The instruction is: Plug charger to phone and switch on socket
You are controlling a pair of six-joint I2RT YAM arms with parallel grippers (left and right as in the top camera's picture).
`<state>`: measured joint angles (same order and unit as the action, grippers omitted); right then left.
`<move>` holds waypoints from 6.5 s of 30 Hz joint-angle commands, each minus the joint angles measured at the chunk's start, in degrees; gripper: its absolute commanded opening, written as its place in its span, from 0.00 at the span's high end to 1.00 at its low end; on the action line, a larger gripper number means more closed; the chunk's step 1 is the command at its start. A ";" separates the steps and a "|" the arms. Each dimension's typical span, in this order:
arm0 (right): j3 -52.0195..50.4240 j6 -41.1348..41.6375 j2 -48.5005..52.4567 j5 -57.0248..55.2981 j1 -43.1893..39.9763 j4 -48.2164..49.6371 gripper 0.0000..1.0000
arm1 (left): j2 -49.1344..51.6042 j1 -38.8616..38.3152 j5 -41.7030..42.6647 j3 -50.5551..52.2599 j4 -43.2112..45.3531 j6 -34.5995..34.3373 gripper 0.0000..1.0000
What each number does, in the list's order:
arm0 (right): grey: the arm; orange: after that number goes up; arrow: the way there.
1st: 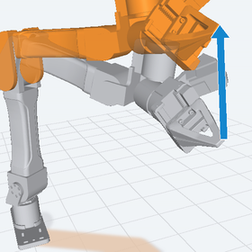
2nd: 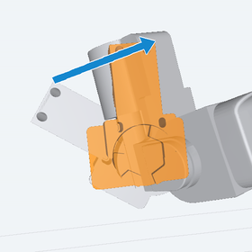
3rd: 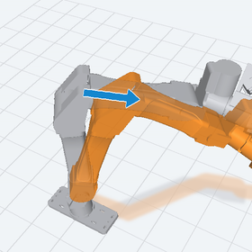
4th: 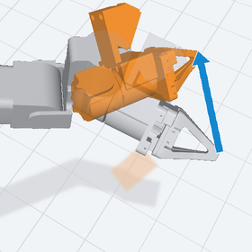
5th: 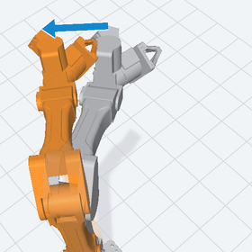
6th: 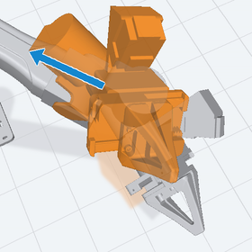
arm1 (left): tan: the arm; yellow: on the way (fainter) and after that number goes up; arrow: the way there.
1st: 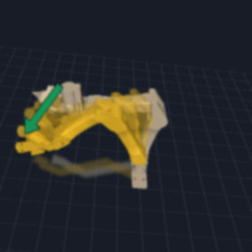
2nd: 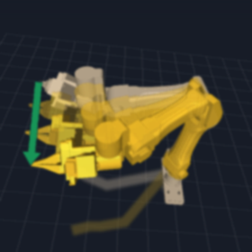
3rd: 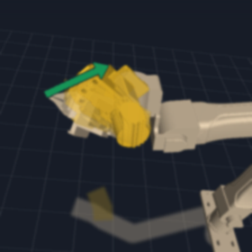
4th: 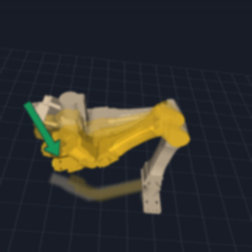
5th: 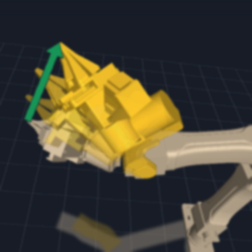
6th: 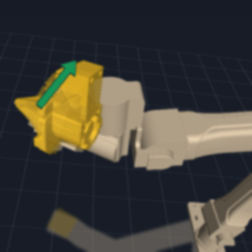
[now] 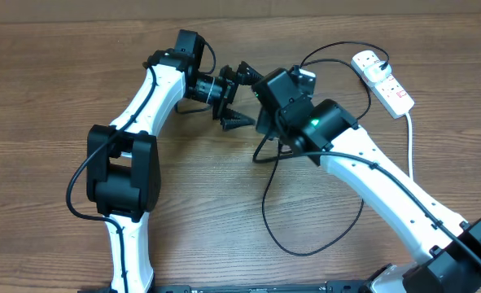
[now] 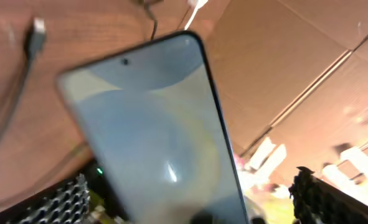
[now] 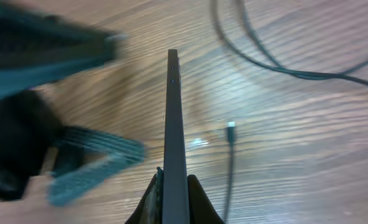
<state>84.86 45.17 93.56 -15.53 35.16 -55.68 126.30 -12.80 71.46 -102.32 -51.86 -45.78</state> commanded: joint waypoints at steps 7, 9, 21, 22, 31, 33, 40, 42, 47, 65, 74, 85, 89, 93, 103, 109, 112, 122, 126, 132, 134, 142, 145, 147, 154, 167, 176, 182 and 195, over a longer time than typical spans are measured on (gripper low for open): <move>1.01 0.00 -0.09 2.19 -8.24 -1.73 0.96 | -1.97 7.45 10.01 -1.33 -2.99 29.44 0.14; 0.98 0.07 -0.09 3.43 -8.94 -1.57 0.96 | -5.90 9.09 7.78 -1.33 -11.74 40.19 0.14; 0.98 1.99 0.02 6.71 -8.87 0.98 0.96 | -36.37 11.15 -21.20 -1.33 -28.55 52.98 0.00; 0.98 1.99 0.02 6.88 -8.87 1.18 0.96 | -37.92 11.15 -23.26 -1.33 -28.94 52.98 0.00; 0.98 2.01 0.02 14.86 -8.87 4.66 0.96 | -41.97 10.47 -45.53 0.66 -34.49 40.92 0.00; 0.96 1.99 0.02 15.26 -8.87 4.55 0.96 | -41.55 10.47 -45.53 2.64 -34.14 39.98 0.00; 0.96 4.63 0.02 15.26 -8.87 5.18 0.96 | -41.27 10.47 -45.51 9.53 -28.74 31.47 0.00; 0.96 4.63 0.02 15.56 -8.87 6.45 0.96 | -41.27 10.47 -45.48 9.62 -27.08 26.86 0.00; 0.98 15.10 0.02 17.05 -8.87 7.63 0.96 | -41.27 10.40 -44.28 9.62 -24.24 17.31 0.00; 0.98 38.86 0.02 42.36 -8.87 13.42 0.95 | -31.65 6.49 -37.86 9.70 -12.22 -18.16 0.13; 0.98 41.88 0.02 48.61 -8.87 16.13 0.95 | -27.30 6.40 -23.56 9.70 -3.54 -18.18 0.16; 0.98 48.17 0.02 47.80 -8.68 20.87 0.96 | -27.30 6.38 -23.85 9.70 -3.63 -21.84 0.18; 0.98 52.89 0.02 47.63 -7.41 21.81 0.96 | -27.30 6.38 -24.28 9.70 -3.61 -25.55 0.19; 0.98 54.36 0.02 46.53 -6.64 24.72 0.96 | -27.30 6.38 -25.40 9.70 -3.61 -30.25 0.26; 0.98 58.82 0.02 43.67 -5.81 25.07 0.96 | -27.30 6.40 -26.64 9.70 -3.61 -35.93 0.34; 0.98 61.22 0.02 44.33 -5.46 24.98 0.96 | -27.30 6.40 -26.99 9.70 -3.56 -39.91 0.39; 0.98 63.19 0.02 45.22 -5.07 25.11 0.96 | -27.30 6.40 -27.12 9.70 -3.56 -40.89 0.39; 0.98 64.37 0.02 45.16 -4.83 25.20 0.96 | -27.32 6.40 -28.59 9.70 -3.56 -44.72 0.46; 0.98 64.37 0.02 45.16 -4.83 25.18 0.95 | -27.30 6.40 -28.59 9.70 -3.56 -45.20 0.50; 0.98 64.37 0.02 45.20 -4.83 25.18 0.95 | -27.30 6.40 -28.59 9.70 -3.56 -45.77 0.55; 0.98 64.37 0.02 45.20 -4.81 25.18 0.94 | -27.30 6.40 -28.59 9.70 -3.56 -45.77 0.59; 0.98 64.39 0.02 45.18 -4.02 25.22 0.92 | -27.32 6.40 -28.46 9.70 -3.56 -46.21 0.73; 0.98 64.37 0.02 45.31 -4.02 25.22 0.92 | -27.30 6.40 -28.39 9.70 -3.56 -46.21 0.82; 0.98 64.39 0.02 46.34 -3.98 25.24 0.92 | -27.30 6.40 -28.41 9.70 -3.56 -46.45 0.90; 0.98 64.06 0.02 46.49 -3.98 25.20 0.53 | -27.32 6.40 -29.46 9.70 -3.56 -46.62 0.96; 0.98 30.56 0.02 29.00 -4.66 15.63 0.07 | -27.30 6.49 -54.49 9.70 -3.74 -14.36 0.96; 0.96 9.40 0.02 7.89 -4.63 -3.34 0.00 | -27.30 2.99 -50.80 12.33 -5.73 31.32 0.96; 0.70 2.16 0.02 7.56 -4.52 -5.07 0.00 | -27.30 2.73 -44.85 18.27 -1.84 38.51 0.96; -5.79 0.72 10.36 8.07 -4.55 1.55 0.45 | -27.30 2.69 -44.96 20.44 0.90 38.05 0.96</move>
<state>79.79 46.54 100.16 -7.46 30.79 -55.05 98.94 -10.26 24.88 -81.78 -51.24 -8.93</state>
